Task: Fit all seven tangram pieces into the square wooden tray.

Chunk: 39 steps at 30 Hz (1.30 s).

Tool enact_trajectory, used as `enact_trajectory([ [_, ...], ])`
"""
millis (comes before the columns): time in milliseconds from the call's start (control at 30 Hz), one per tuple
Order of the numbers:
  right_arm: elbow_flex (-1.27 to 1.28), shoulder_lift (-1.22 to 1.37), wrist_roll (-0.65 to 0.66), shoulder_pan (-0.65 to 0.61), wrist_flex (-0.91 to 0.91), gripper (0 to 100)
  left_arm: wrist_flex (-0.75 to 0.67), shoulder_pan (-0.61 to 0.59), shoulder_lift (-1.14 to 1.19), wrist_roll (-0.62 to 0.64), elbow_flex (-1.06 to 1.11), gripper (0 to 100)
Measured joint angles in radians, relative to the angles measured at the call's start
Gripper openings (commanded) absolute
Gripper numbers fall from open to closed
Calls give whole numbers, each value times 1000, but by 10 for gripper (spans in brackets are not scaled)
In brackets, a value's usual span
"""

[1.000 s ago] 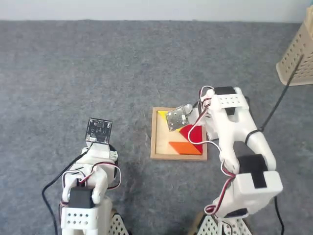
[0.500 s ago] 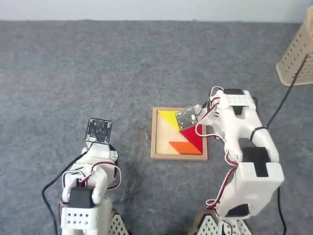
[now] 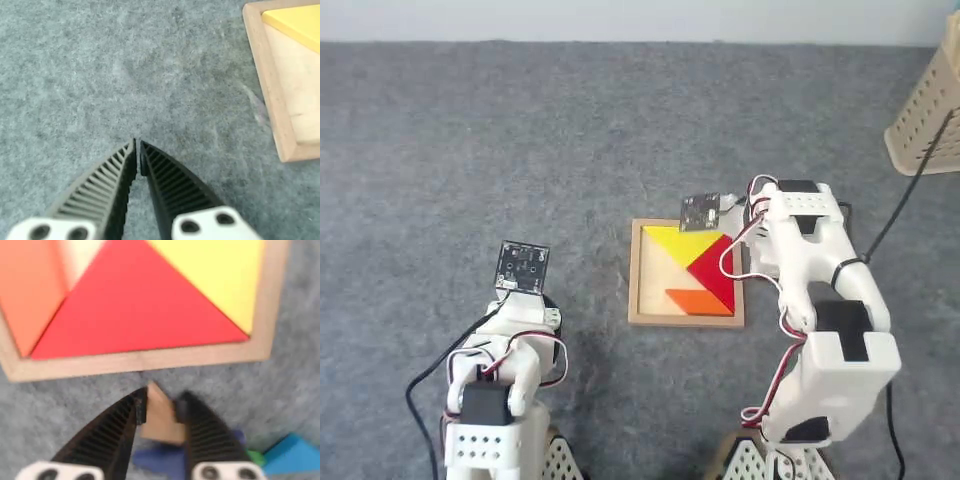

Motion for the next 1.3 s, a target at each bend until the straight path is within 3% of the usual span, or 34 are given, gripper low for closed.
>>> enact_trajectory([
  [300,-55,0,-528,0,8,6,0,0,0,0,0,11],
  [467,-153,0,-773,2,149,6,0,0,0,0,0,11],
  [533,-204,0,-815,2,216,6,0,0,0,0,0,11],
  [633,-276,0,-776,2,313,6,0,0,0,0,0,11],
  [833,-296,2,-523,25,411,9,0,0,0,0,0,11],
  [1067,-44,-77,-433,78,229,168,0,0,0,0,0,11],
  [1300,212,-204,-407,72,23,173,0,0,0,0,0,11],
])
